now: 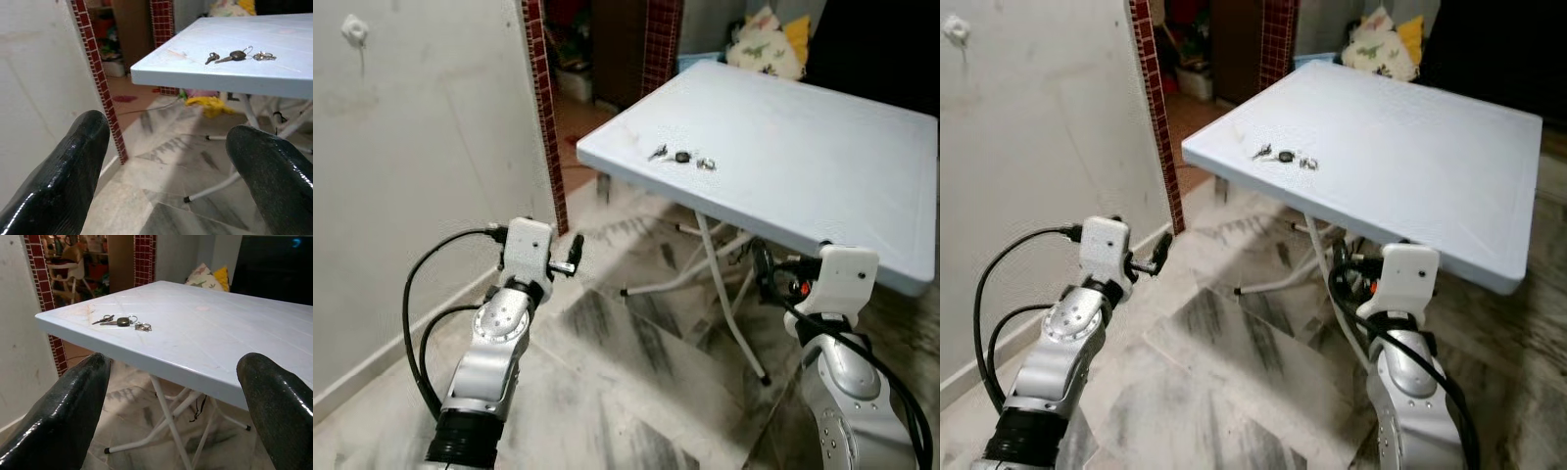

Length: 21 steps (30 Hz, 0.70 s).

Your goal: Hang keys on a hook

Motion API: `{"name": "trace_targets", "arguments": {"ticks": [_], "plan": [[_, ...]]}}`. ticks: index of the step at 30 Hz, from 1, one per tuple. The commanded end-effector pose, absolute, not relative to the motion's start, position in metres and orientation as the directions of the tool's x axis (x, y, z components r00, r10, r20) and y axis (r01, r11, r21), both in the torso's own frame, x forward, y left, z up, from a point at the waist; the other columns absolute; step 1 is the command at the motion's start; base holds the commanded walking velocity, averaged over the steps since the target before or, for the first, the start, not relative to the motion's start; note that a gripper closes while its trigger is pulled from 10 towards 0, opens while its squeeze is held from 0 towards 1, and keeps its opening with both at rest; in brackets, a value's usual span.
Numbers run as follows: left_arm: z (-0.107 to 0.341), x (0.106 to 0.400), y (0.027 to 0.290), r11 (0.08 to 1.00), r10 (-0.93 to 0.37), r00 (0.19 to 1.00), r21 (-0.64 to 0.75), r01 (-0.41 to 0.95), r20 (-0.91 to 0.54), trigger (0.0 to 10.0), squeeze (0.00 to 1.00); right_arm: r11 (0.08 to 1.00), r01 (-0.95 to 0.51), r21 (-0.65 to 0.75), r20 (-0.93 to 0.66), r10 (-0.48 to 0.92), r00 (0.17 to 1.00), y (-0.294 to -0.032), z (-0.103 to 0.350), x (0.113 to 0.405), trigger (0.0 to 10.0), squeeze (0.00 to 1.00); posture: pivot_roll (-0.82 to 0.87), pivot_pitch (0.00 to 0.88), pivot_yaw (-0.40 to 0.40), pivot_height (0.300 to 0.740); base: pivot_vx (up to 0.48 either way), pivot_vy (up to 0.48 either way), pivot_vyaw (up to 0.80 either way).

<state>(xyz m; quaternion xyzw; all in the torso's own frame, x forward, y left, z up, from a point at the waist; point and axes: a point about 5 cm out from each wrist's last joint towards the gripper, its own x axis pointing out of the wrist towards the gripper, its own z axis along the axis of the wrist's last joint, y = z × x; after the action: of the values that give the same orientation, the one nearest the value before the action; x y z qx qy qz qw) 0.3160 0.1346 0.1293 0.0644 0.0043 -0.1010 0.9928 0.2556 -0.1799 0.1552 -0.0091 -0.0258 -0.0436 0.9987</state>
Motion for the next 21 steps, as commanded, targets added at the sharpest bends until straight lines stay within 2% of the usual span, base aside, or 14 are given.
{"name": "trace_targets", "arguments": {"ticks": [1,9,18,21], "plan": [[0.131,0.315,0.124,0.967,-0.228,0.974,0.117,0.228,-0.013,10.0,0.0,0.993,0.115,-0.029,0.05,-0.114,0.992,-0.187,0.155,0.254,10.0,0.0,0.0,0.0,-0.032,0.74,0.0,-0.405,0.0],[0.131,0.315,0.126,0.967,-0.224,0.975,0.123,0.223,-0.008,10.0,0.0,0.994,0.104,-0.031,0.047,-0.103,0.994,-0.186,0.154,0.254,10.0,0.0,0.0,0.0,-0.031,0.74,0.0,-0.392,0.0],[0.135,0.315,0.125,0.97,-0.224,0.974,0.1,0.221,0.018,10.0,0.0,0.996,0.078,-0.039,0.052,-0.076,0.996,-0.183,0.154,0.254,10.0,0.0,0.0,0.0,-0.033,0.74,0.0,0.0,0.0],[0.137,0.316,0.124,0.968,-0.238,0.971,0.093,0.235,0.028,10.0,0.0,0.999,0.023,-0.023,0.059,-0.021,0.998,-0.177,0.155,0.254,10.0,0.0,0.0,0.0,-0.033,0.74,0.0,0.0,0.0]]}}
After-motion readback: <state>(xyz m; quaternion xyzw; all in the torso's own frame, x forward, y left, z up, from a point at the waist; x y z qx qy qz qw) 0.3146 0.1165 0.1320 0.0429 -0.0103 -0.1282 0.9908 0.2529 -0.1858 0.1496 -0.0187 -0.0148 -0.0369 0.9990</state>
